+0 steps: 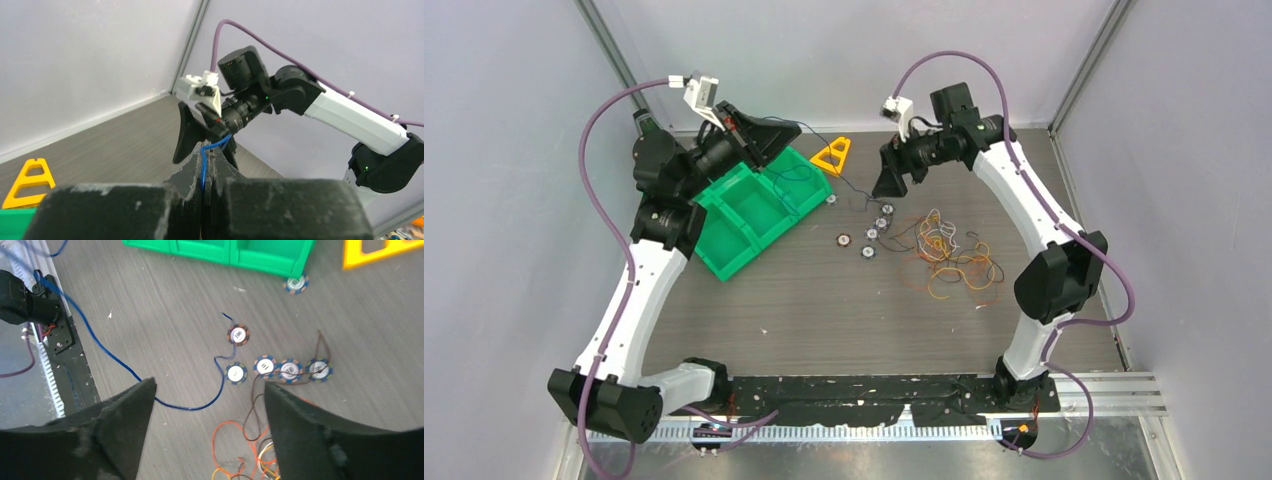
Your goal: Untangle the cables
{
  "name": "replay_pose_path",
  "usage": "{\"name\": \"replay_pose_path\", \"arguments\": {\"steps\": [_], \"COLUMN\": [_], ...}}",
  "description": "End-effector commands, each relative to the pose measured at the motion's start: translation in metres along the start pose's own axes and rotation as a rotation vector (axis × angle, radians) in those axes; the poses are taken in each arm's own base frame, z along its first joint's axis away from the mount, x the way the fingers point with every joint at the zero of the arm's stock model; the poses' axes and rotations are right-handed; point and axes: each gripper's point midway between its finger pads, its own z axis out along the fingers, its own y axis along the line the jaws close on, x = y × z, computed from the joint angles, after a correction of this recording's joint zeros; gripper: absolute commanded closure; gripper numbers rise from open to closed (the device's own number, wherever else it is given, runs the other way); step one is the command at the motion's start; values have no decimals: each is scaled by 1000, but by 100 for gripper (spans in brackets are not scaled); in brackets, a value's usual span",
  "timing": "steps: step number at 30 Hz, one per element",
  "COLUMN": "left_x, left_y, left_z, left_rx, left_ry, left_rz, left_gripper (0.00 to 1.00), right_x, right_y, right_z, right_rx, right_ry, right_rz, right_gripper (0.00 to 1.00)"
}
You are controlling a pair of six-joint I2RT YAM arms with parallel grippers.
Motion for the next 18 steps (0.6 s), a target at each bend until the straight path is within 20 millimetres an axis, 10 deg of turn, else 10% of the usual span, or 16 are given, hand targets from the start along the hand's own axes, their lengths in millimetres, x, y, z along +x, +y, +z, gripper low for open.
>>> {"name": "replay_pose_path", "arguments": {"steps": [1, 7, 18], "left_x": [-16, -11, -2], "left_y": [-13, -18, -33], "left_z": [-8, -9, -6], "left_rx": [18, 38, 131], "left_ry": [-44, -15, 54], "left_rz": [98, 47, -48], "left_gripper": [100, 100, 100], "right_x": [-88, -165, -191], "right_y": [23, 101, 172], "right_z": [-42, -61, -29], "right_rx": [39, -60, -215], "right_ry": [-235, -499, -574], "right_rz": [-145, -316, -475], "right_gripper": [4, 5, 5]}}
